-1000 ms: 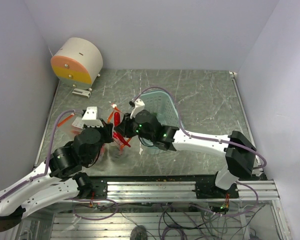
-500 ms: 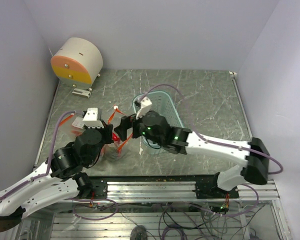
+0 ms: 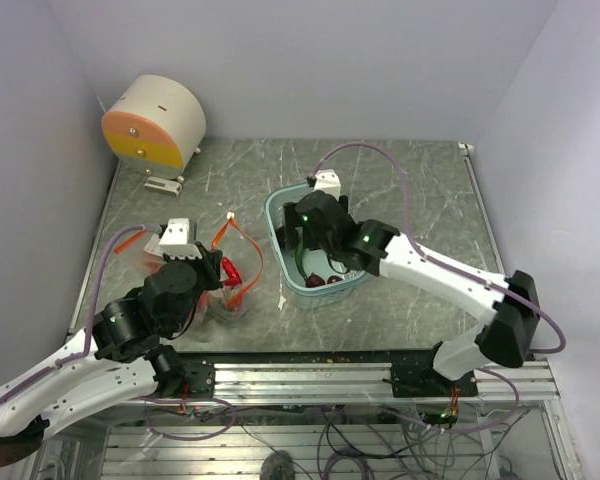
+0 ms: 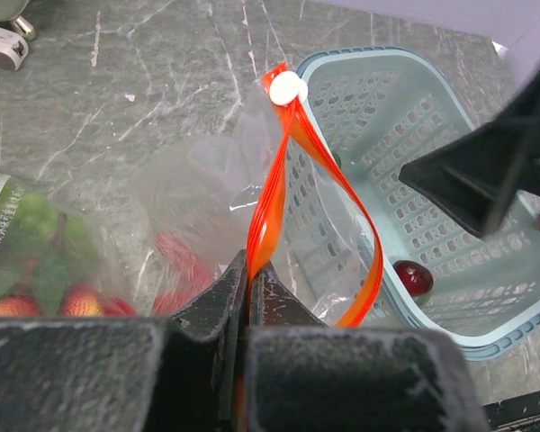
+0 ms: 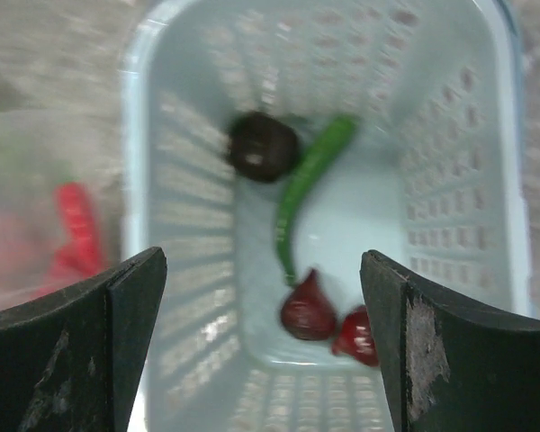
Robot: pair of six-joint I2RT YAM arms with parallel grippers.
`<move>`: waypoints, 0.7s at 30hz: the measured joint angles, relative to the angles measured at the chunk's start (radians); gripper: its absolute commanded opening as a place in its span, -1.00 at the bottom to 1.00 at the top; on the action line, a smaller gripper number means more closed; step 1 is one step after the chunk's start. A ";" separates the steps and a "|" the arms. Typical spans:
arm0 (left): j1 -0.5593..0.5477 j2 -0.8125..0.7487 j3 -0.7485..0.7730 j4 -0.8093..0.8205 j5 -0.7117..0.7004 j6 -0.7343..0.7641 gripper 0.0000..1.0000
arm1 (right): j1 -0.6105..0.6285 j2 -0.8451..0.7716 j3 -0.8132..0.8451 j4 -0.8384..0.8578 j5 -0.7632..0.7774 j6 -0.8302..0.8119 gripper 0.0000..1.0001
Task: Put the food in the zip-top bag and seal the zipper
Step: Pick up the fake vegetable from the bin.
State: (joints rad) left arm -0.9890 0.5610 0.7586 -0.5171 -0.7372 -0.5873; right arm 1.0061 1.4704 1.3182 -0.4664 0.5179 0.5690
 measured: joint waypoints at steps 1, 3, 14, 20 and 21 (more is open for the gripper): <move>0.000 0.000 0.000 -0.003 0.000 0.000 -0.86 | -0.035 0.024 0.000 -0.035 -0.018 0.002 0.72; 0.000 0.000 0.000 -0.011 0.000 0.001 -0.86 | -0.091 0.061 0.000 -0.093 -0.053 -0.001 0.72; 0.000 -0.018 0.001 -0.024 -0.003 0.006 -0.86 | -0.164 0.244 0.048 -0.314 -0.354 -0.102 0.50; 0.000 -0.031 0.002 -0.039 -0.014 0.007 -0.86 | -0.164 0.293 0.004 -0.344 -0.458 -0.142 0.50; 0.000 -0.035 0.002 -0.041 -0.017 0.007 -0.86 | -0.165 0.296 -0.003 -0.343 -0.466 -0.145 0.50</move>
State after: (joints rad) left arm -0.9890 0.5255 0.7601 -0.5583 -0.7544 -0.5800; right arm 0.8413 1.7668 1.3148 -0.8097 0.0517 0.4240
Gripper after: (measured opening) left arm 0.083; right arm 0.755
